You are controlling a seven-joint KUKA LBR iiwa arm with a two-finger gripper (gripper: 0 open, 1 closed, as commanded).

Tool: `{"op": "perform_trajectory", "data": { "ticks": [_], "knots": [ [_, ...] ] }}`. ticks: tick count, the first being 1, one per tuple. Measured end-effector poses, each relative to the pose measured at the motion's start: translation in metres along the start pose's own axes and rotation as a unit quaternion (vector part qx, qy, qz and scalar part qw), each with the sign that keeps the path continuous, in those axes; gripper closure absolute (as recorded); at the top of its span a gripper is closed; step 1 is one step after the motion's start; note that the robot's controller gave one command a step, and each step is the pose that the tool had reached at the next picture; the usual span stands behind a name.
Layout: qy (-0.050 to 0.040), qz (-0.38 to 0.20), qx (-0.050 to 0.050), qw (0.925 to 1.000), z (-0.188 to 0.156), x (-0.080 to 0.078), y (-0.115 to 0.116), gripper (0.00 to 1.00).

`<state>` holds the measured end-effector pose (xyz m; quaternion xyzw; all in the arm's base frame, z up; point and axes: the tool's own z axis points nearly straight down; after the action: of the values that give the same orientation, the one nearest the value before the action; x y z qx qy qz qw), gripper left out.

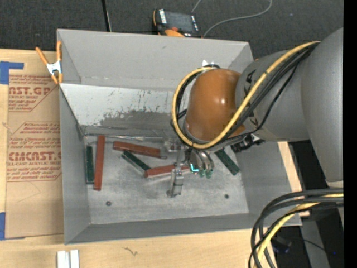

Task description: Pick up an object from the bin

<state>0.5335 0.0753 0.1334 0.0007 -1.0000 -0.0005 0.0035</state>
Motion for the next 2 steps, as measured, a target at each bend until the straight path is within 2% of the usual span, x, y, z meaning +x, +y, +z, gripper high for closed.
{"op": "perform_trajectory", "data": {
  "ticks": [1, 2],
  "knots": [
    [-0.0057, -0.019, 0.000, 0.9998, 0.0658, -0.0253, -0.0474, 0.00],
    [-0.0062, -0.021, 0.000, 0.9998, 0.0623, -0.0256, -0.0449, 1.00]
  ]
}}
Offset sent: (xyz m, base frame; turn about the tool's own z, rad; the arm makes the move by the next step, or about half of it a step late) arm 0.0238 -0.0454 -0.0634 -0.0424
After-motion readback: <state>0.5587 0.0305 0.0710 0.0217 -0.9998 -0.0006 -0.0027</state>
